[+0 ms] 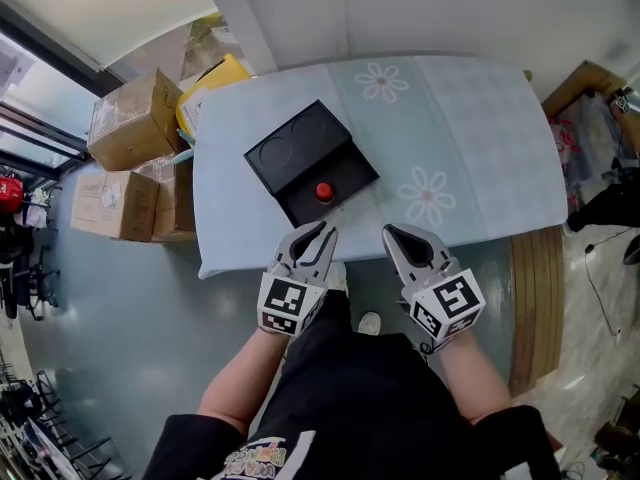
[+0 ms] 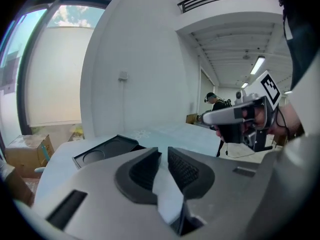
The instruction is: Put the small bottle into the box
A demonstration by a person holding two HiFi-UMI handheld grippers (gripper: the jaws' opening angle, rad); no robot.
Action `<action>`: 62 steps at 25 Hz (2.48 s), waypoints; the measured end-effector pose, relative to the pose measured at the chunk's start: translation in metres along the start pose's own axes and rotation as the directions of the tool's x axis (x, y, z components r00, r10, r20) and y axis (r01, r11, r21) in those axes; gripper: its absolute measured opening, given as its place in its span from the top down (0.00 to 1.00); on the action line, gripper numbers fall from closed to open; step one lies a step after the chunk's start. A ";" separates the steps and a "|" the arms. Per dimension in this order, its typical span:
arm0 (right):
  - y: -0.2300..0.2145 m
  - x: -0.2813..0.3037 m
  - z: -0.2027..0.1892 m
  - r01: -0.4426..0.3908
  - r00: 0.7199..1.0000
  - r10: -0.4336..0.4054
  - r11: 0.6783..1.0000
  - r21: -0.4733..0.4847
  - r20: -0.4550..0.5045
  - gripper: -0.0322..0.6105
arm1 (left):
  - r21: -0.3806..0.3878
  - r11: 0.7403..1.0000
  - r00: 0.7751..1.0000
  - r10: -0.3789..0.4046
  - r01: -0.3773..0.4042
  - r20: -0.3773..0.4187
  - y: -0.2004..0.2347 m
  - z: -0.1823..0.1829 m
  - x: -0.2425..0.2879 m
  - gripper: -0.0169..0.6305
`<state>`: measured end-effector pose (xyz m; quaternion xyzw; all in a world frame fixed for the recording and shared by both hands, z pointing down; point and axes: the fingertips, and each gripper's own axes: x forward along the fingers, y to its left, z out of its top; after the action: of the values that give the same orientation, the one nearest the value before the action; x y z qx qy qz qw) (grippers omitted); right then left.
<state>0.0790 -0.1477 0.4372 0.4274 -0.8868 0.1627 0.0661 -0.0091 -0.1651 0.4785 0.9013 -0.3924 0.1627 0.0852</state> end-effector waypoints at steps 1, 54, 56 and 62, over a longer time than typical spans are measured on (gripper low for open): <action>0.003 -0.006 0.001 -0.004 1.000 0.005 1.000 -0.009 0.008 0.94 | -0.005 1.000 1.000 0.000 0.000 0.014 -0.007 0.004 -0.008 0.91; 0.201 -0.051 -0.048 0.068 0.997 -0.069 0.997 -0.042 -0.028 0.94 | -0.084 0.975 0.974 -0.196 0.205 0.110 -0.050 -0.028 -0.215 0.96; 0.203 -0.053 -0.047 0.069 0.997 -0.070 0.997 -0.043 -0.026 0.94 | -0.081 0.975 0.974 -0.197 0.206 0.114 -0.051 -0.026 -0.217 0.96; 0.209 -0.052 -0.046 0.062 0.998 -0.063 0.997 -0.043 -0.020 0.94 | -0.070 0.977 0.975 -0.191 0.199 0.115 -0.051 -0.026 -0.222 0.96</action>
<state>-0.0521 0.0276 0.4184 0.4519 -0.8754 0.1464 0.0896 -0.1195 0.0275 0.4217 0.9387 -0.3122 0.0889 0.1159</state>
